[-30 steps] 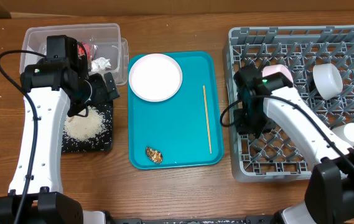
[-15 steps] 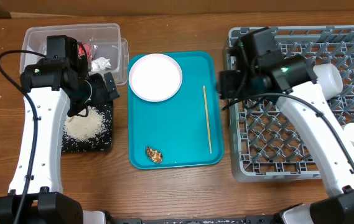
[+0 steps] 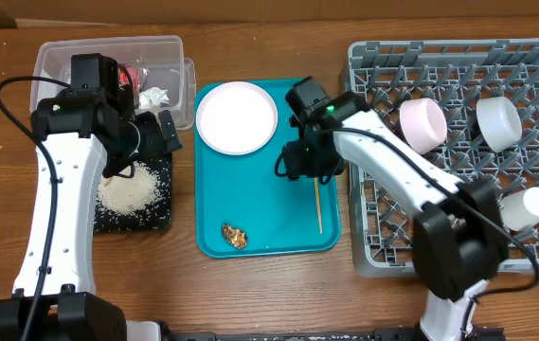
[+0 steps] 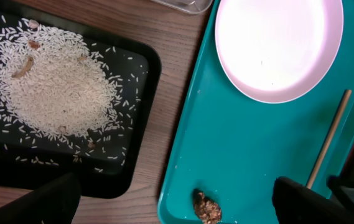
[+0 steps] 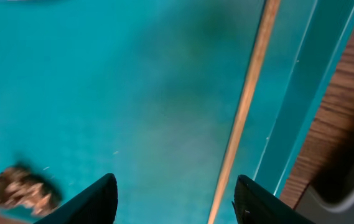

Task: Sort waste into correct bins and load items into the dishwasher
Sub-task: 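Reach the right gripper down to the remaining chopstick on the tray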

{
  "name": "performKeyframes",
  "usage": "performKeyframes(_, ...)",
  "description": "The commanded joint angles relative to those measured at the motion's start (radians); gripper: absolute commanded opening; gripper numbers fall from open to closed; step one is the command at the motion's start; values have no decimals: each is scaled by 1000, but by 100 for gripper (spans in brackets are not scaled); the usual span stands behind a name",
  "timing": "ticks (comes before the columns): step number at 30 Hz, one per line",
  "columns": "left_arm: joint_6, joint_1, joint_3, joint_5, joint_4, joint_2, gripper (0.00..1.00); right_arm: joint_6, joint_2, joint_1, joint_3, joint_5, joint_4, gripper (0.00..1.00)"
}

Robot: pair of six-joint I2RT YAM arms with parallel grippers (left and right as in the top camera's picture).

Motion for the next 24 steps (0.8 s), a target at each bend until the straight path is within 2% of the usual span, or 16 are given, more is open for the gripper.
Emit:
performKeyframes(1, 1, -8, 19, 1, -3, -16, 100, 30, 49, -1, 2, 21, 0, 62)
performKeyframes(10, 1, -8, 19, 1, -3, -16, 100, 30, 151, -1, 1, 22, -7, 62)
performKeyframes(24, 2, -8, 19, 1, -3, -16, 100, 66, 175, 0, 0, 24, -22, 60)
